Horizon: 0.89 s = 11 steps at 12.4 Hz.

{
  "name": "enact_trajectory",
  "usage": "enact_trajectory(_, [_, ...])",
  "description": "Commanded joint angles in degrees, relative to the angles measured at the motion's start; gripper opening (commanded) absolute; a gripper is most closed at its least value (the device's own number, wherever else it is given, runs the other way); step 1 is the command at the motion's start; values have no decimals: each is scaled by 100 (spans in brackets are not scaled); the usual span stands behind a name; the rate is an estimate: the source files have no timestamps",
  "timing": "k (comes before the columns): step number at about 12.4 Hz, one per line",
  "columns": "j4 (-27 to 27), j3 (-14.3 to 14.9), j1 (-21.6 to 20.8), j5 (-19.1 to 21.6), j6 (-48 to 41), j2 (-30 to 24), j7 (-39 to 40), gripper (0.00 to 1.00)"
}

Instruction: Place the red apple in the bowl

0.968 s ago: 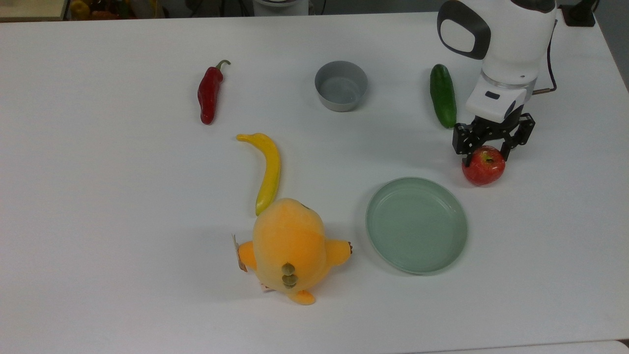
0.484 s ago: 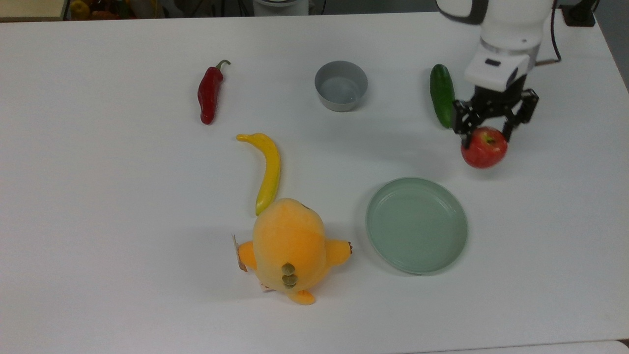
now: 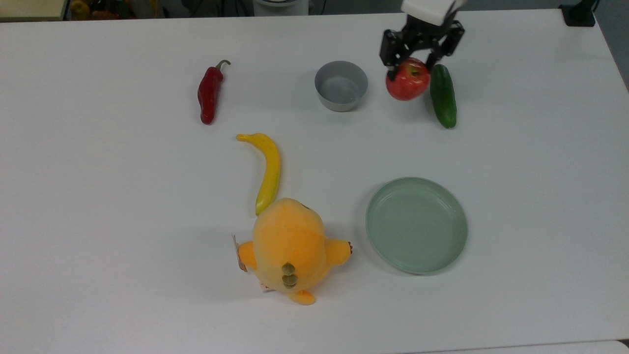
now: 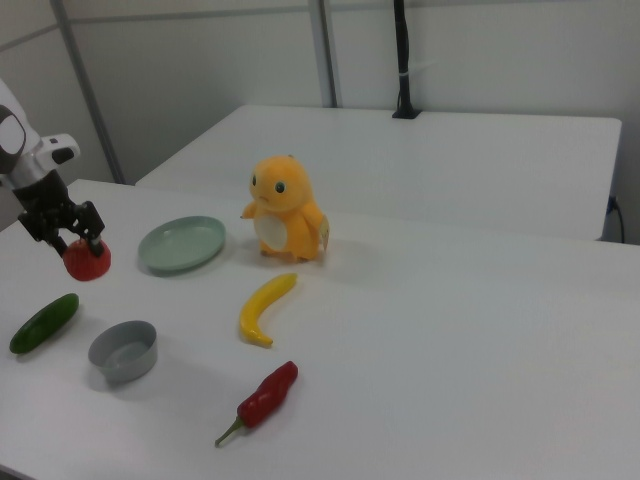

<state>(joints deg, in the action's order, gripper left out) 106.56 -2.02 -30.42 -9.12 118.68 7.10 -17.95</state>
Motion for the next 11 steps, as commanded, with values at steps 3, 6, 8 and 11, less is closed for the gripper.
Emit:
enact_trajectory(3, [1138, 61, 256, 33, -117, -419, 344, 29])
enact_trajectory(6, [1315, 61, 344, 15, -108, -428, 362, 29])
enact_trajectory(8, [1368, 87, 387, 7, -82, -385, 371, 34])
enact_trajectory(11, [1350, 123, 397, 7, -126, -393, 389, 74])
